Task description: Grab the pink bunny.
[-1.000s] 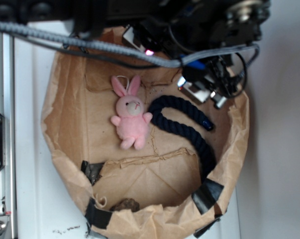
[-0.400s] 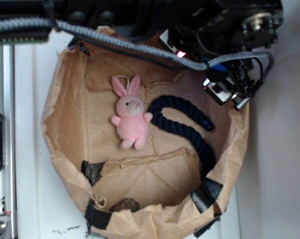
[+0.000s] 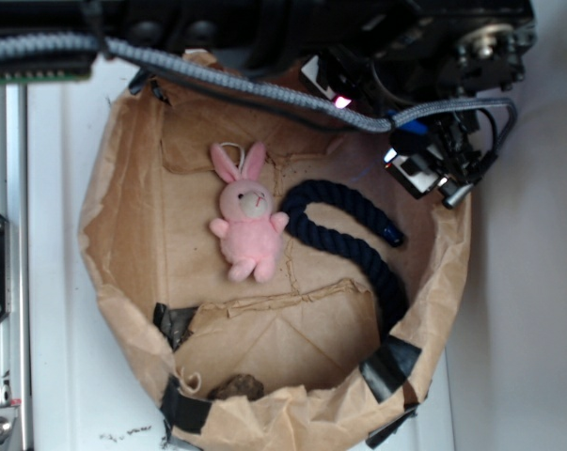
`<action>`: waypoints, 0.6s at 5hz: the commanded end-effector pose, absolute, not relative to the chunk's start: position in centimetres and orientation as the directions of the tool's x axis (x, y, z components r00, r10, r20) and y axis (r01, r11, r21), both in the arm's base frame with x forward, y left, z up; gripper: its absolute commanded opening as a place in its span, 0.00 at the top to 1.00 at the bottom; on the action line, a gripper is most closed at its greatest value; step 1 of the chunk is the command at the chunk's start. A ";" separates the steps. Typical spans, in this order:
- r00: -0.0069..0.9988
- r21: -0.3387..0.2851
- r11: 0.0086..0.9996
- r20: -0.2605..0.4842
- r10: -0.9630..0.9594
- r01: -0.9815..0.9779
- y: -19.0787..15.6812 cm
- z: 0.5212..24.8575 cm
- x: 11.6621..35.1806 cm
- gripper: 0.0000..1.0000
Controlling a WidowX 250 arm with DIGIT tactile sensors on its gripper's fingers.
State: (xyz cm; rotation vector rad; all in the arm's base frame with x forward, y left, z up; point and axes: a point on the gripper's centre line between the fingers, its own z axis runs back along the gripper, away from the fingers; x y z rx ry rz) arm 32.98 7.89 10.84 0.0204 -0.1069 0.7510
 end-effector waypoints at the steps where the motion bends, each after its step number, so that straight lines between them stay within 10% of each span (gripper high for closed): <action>1: 0.673 -0.095 0.695 0.185 0.716 -0.713 9.5 13.6 33.7 0.00; 3: 0.697 -0.123 0.741 0.267 0.666 -0.660 8.2 14.6 31.9 0.00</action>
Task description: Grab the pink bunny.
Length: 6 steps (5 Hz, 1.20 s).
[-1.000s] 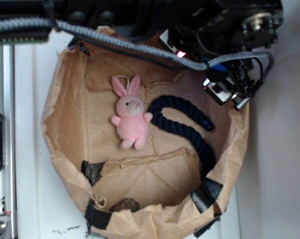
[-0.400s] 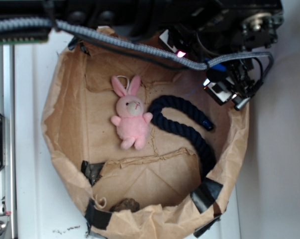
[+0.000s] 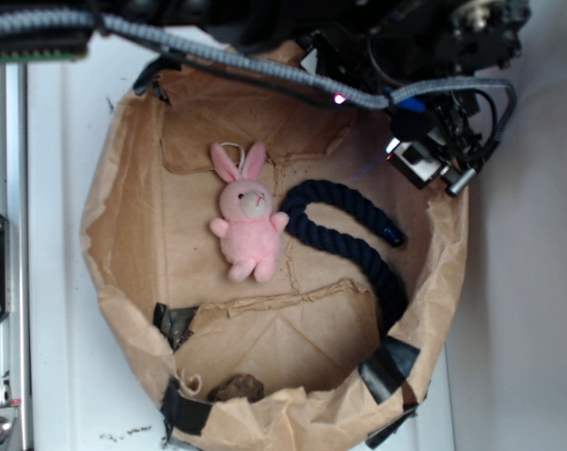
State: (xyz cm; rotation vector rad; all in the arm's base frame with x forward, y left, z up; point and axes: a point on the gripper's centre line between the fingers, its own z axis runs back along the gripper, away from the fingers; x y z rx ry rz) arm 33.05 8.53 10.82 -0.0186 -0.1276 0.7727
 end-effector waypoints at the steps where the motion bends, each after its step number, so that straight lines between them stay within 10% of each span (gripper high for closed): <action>1: 0.712 -0.106 0.768 0.314 0.628 -0.631 7.1 14.8 31.4 0.00; 4: 0.712 -0.106 0.768 0.314 0.628 -0.631 7.1 14.8 31.4 0.00; 6: 0.873 -0.211 0.857 0.037 0.487 -0.469 7.7 13.2 33.4 0.00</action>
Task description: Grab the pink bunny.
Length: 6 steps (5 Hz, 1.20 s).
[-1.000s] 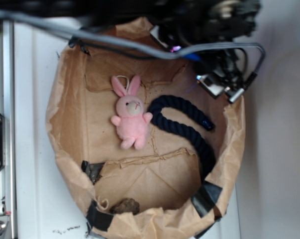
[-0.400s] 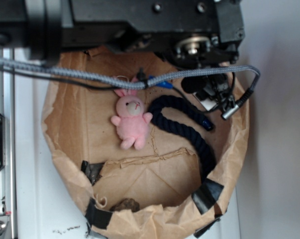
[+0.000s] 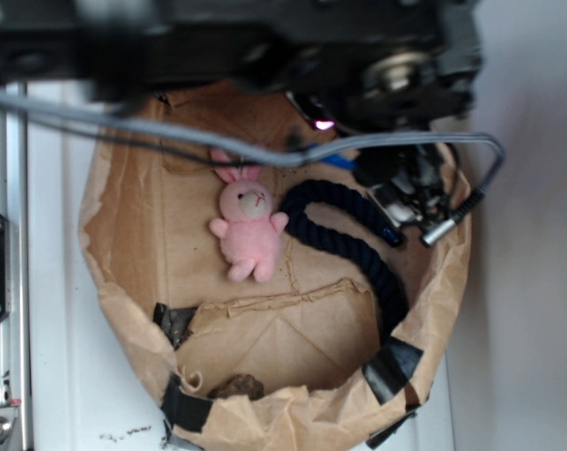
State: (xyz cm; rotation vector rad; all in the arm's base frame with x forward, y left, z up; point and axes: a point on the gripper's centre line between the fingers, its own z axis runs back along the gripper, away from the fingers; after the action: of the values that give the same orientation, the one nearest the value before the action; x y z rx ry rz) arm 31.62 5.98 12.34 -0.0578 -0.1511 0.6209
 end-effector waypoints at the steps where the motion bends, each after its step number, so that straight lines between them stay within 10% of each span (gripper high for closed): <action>1: 0.873 -0.211 0.857 0.037 0.487 -0.469 7.7 13.2 33.4 0.00; 6: 0.835 -0.179 0.825 0.032 0.549 -0.535 6.1 12.9 31.1 0.00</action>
State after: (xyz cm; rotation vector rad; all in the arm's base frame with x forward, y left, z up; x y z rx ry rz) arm 30.67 6.12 10.73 -0.1563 -0.0137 0.5918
